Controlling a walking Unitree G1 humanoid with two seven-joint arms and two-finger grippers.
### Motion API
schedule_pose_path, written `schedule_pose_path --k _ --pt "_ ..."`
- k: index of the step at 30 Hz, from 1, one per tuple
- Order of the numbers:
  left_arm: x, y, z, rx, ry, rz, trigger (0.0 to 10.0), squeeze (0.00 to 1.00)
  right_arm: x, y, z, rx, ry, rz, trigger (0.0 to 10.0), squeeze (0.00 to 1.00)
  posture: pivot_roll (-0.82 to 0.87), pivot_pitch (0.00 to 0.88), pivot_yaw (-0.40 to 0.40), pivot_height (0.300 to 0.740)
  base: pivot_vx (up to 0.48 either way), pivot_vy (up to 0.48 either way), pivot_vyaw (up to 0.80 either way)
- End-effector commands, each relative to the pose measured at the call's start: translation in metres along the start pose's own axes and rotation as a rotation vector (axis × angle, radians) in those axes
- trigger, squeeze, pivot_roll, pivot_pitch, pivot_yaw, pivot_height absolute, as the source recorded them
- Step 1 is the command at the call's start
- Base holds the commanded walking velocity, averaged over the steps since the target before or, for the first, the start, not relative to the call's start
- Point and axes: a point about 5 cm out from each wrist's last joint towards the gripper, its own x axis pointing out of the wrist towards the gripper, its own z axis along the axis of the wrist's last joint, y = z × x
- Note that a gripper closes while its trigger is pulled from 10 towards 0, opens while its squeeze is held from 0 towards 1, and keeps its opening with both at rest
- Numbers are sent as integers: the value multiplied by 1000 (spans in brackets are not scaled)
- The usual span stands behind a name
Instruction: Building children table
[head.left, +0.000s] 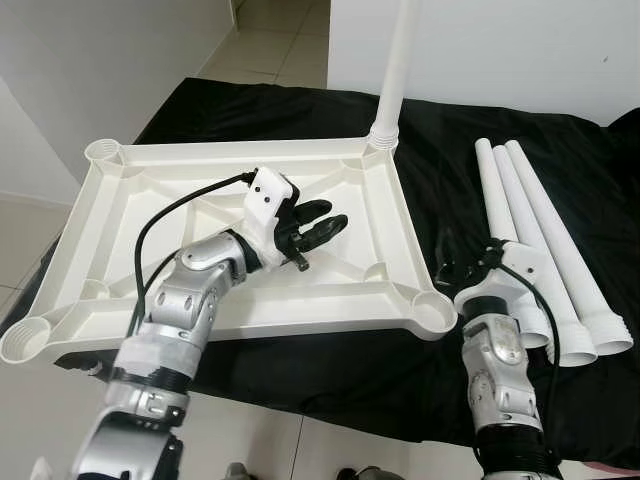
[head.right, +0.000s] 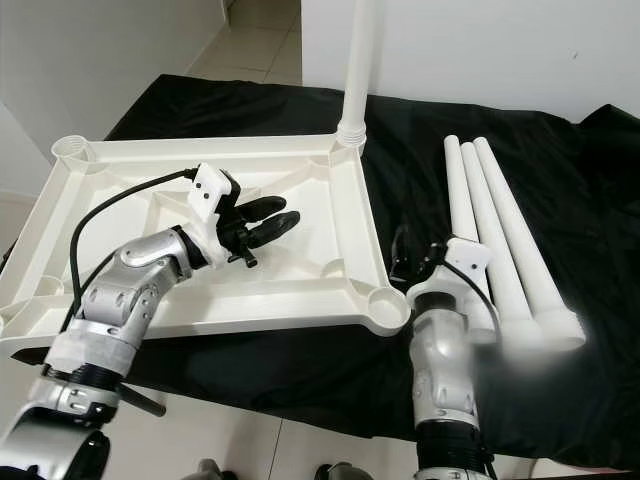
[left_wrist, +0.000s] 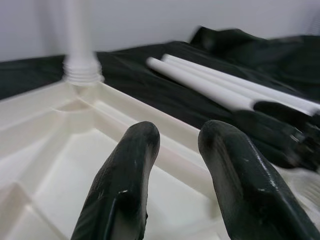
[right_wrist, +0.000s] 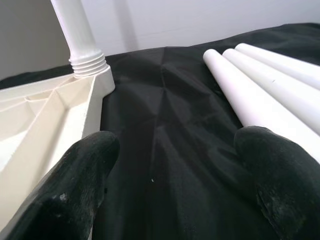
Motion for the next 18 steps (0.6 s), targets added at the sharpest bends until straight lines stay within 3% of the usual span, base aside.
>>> schedule_pose_path --k 1,7,18 --pt "-2 4 -1 -14 -12 111 10000 0 -3 3 -4 -33 11 -12 10000 0 1 139 15 740 0 0 0" --pt "-1 4 -4 -23 -30 230 10000 0 -9 1 -1 -96 -22 -73 10000 0 -7 135 11 740 0 0 0" --pt "0 0 -2 -50 -42 265 10000 0 -23 -5 23 -170 -143 -97 10000 0 -27 124 9 740 0 0 0"
